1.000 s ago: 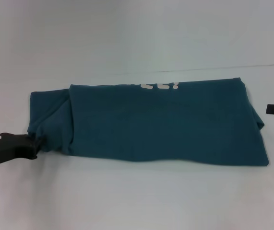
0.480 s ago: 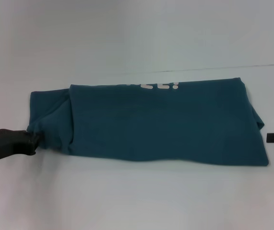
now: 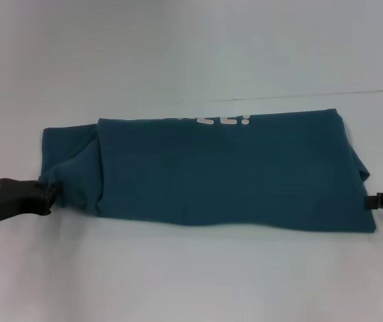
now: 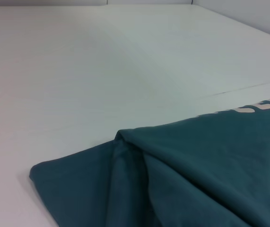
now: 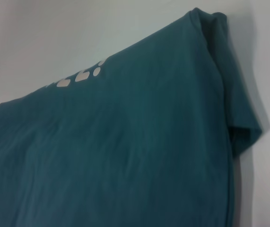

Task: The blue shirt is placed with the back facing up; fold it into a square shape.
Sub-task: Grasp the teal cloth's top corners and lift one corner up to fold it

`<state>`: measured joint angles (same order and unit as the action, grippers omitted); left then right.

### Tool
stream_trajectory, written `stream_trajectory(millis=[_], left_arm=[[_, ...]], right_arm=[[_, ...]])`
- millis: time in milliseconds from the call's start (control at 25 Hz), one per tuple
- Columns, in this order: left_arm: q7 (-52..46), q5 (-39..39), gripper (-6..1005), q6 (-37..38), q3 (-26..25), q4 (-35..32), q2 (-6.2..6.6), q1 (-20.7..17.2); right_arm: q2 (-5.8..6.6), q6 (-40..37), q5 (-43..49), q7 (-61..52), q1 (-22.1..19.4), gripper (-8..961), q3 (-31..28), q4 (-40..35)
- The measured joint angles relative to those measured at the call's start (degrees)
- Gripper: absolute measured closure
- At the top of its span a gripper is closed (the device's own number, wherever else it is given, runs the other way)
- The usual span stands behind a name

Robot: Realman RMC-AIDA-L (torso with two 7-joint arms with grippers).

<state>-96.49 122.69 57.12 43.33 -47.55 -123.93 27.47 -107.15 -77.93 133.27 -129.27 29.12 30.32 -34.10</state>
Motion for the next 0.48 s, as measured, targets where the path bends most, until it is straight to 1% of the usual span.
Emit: stream_trajectory(millis=[200, 360, 480], left_arm=[[0.09, 0.00, 985, -0.08, 0.00, 0.17, 0.00, 0.07], [0.11, 0.00, 985, -0.11, 0.00, 0.25, 0.00, 0.09], [0.18, 0.00, 985, -0.19, -0.01, 0.26, 0.00, 0.16]], right_arm=[[-1.62, 3.90, 0.00, -0.08, 0.48, 188, -0.02, 0.01], [-2.50, 6.57, -0.07, -0.17, 1.01, 187, -0.07, 0.17], [-2.94, 8.40, -0.21, -0.19, 1.51, 188, -0.11, 0.53]])
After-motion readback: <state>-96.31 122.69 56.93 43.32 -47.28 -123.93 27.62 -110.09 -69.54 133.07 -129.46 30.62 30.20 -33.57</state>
